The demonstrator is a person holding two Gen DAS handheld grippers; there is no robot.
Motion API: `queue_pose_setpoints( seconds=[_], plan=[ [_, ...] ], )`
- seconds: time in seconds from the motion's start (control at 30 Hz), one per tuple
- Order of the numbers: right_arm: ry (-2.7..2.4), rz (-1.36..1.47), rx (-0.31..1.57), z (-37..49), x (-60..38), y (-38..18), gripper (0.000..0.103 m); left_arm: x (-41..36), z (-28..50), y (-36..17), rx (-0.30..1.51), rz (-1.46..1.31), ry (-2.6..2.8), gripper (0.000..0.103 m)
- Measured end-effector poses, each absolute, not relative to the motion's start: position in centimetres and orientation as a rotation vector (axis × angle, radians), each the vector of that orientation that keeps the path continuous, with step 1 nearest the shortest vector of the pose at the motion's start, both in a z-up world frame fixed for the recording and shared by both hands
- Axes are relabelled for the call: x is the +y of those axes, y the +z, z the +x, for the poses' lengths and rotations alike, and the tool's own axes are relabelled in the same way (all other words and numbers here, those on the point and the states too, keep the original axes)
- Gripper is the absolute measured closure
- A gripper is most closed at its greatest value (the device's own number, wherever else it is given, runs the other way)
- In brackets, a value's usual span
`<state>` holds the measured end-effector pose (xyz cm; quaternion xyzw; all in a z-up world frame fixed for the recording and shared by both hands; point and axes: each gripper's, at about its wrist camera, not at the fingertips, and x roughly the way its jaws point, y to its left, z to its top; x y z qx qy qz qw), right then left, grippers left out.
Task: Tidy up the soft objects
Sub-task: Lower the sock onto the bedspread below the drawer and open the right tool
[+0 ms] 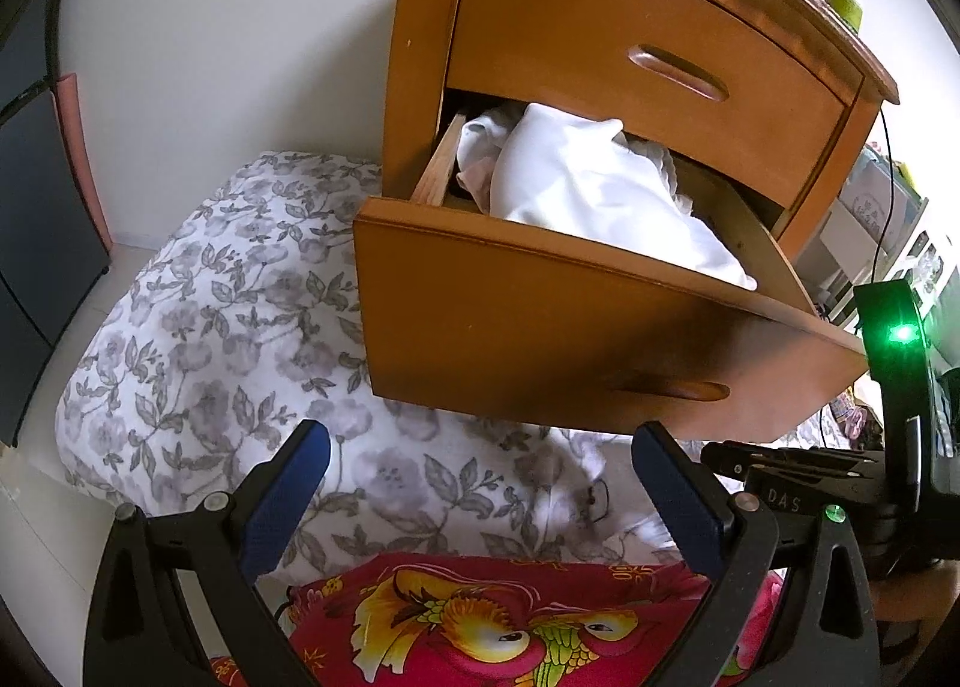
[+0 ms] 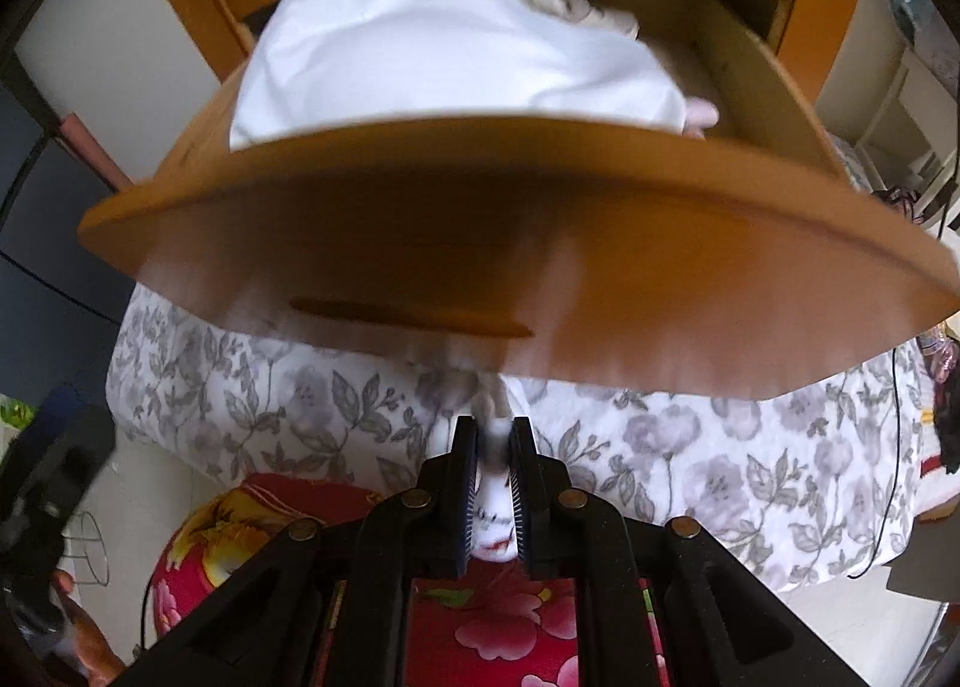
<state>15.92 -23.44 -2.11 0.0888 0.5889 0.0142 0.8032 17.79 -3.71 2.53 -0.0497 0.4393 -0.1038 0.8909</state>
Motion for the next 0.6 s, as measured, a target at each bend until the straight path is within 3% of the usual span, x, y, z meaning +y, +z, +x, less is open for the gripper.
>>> queue_pose_setpoints(
  seconds=[0.1, 0.17, 0.33, 0.43, 0.6],
  plan=[
    [0.029, 0.198, 1.264, 16.0, -23.7, -2.1, 0.083, -3.7, 17.9, 2.4, 0.916, -0.102, -0.214, 0.002],
    [0.020, 0.184, 1.258, 15.9, -23.7, -1.9, 0.065, -3.6, 17.9, 2.3, 0.916, -0.102, -0.214, 0.002],
    [0.018, 0.144, 1.245, 15.0, -23.6, -1.6, 0.058, -3.7, 17.9, 2.3, 0.918, -0.101, -0.211, 0.002],
    [0.014, 0.117, 1.228, 14.2, -23.5, -1.4, 0.033, -3.6, 17.8, 2.3, 0.919, -0.100, -0.212, 0.002],
    [0.007, 0.112, 1.197, 13.1, -23.7, -1.2, 0.024, -3.5, 17.8, 2.3, 0.919, -0.094, -0.198, 0.002]
  ],
)
